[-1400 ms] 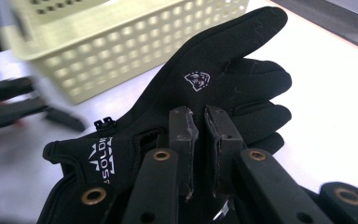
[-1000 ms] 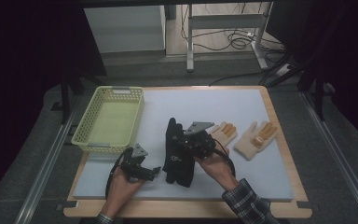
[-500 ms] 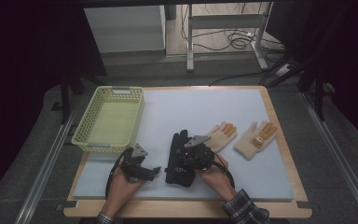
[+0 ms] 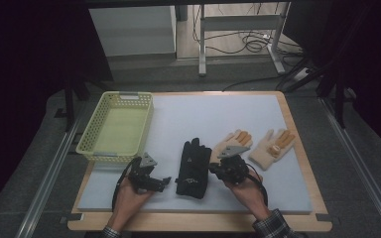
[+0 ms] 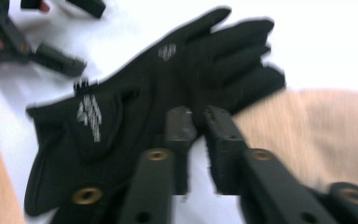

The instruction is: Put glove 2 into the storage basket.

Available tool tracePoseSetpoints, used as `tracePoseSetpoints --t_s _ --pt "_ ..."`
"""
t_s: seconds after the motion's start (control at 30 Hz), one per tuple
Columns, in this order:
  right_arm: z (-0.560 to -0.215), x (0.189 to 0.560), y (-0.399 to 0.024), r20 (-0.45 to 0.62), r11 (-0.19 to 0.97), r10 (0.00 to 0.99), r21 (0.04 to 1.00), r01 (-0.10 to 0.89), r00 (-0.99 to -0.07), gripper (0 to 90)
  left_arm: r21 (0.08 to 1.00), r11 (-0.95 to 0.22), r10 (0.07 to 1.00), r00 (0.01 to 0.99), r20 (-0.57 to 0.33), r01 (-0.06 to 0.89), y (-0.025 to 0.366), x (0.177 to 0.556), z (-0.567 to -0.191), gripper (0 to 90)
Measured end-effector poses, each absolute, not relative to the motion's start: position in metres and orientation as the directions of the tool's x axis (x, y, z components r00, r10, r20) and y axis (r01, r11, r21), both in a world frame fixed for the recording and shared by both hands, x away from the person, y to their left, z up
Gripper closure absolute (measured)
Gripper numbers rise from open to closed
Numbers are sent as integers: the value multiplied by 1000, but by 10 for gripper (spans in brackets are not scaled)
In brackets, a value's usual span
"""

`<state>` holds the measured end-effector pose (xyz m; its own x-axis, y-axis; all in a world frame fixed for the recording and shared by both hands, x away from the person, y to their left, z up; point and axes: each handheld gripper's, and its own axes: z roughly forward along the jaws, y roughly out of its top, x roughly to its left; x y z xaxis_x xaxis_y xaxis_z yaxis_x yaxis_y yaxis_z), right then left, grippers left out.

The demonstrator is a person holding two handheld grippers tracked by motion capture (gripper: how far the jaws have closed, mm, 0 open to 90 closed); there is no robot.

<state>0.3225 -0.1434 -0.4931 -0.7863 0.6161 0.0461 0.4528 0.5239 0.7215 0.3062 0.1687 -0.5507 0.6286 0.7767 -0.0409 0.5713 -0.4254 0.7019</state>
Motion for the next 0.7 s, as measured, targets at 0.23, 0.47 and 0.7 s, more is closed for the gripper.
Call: tracePoseSetpoints --t_s 0.23,0.47,0.7 --pt "-516 307 -152 80 535 589 707 462 -804 848 702 -432 787 617 -14 566 177 300 -550 44" --pt "-532 300 -136 87 549 545 715 433 -834 848 691 -413 809 587 -21 594 195 296 -550 39" --pt "-535 300 -119 78 555 525 723 411 -847 837 695 -420 786 617 -43 584 202 297 -552 41"
